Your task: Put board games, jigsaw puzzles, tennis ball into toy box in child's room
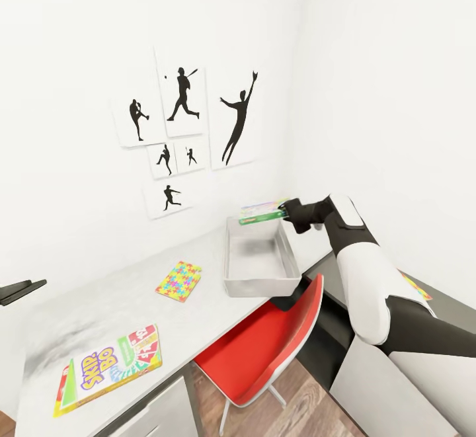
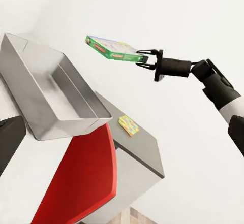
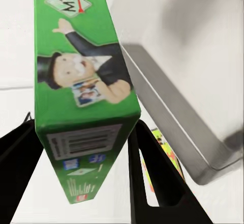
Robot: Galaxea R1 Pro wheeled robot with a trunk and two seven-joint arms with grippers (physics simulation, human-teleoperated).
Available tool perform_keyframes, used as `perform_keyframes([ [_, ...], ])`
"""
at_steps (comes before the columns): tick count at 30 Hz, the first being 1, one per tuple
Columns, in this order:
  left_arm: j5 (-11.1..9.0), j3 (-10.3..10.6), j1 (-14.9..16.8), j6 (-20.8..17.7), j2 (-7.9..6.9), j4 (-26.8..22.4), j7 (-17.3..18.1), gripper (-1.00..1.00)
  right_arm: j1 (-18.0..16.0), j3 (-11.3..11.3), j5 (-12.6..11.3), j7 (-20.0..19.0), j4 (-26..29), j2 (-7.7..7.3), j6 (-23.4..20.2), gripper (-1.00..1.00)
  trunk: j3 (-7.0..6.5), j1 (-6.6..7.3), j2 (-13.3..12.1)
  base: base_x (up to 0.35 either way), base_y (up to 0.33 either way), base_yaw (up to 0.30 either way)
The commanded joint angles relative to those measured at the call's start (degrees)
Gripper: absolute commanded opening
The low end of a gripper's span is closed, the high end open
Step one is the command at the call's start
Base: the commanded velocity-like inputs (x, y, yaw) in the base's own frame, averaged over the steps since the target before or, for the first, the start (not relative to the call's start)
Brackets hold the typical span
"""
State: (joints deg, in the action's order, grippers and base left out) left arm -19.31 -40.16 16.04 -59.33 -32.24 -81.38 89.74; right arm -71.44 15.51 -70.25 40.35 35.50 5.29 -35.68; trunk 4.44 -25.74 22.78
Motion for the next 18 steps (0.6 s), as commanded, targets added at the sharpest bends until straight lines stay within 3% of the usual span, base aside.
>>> perform_keyframes([
  [1,0.07,-0.01,0.05,-0.61,-0.02,0.00,0.26,1.00,-0.08,0.32,-0.40,1.22,0.16,0.07,-1.25,-1.00,0.14,-0.04,0.14,0.000,0.000,0.000],
  [6,0.16,0.03,0.05,-0.57,-0.01,0.00,0.26,1.00,-0.05,0.30,-0.33,2.29,1.09,0.01,-5.11,-1.00,0.14,-0.04,0.14,0.000,0.000,0.000],
  [12,0.16,0.06,0.05,-0.53,0.08,0.00,0.26,1.00,0.22,-0.24,-0.34,2.65,4.13,0.06,-5.90,-1.00,0.14,-0.04,0.14,0.000,0.000,0.000],
  [18,0.19,0.00,0.05,-0.54,0.13,0.00,0.26,1.00,0.25,-7.46,-0.28,2.69,4.53,0.07,-5.36,-1.00,0.14,-0.04,0.14,0.000,0.000,0.000],
])
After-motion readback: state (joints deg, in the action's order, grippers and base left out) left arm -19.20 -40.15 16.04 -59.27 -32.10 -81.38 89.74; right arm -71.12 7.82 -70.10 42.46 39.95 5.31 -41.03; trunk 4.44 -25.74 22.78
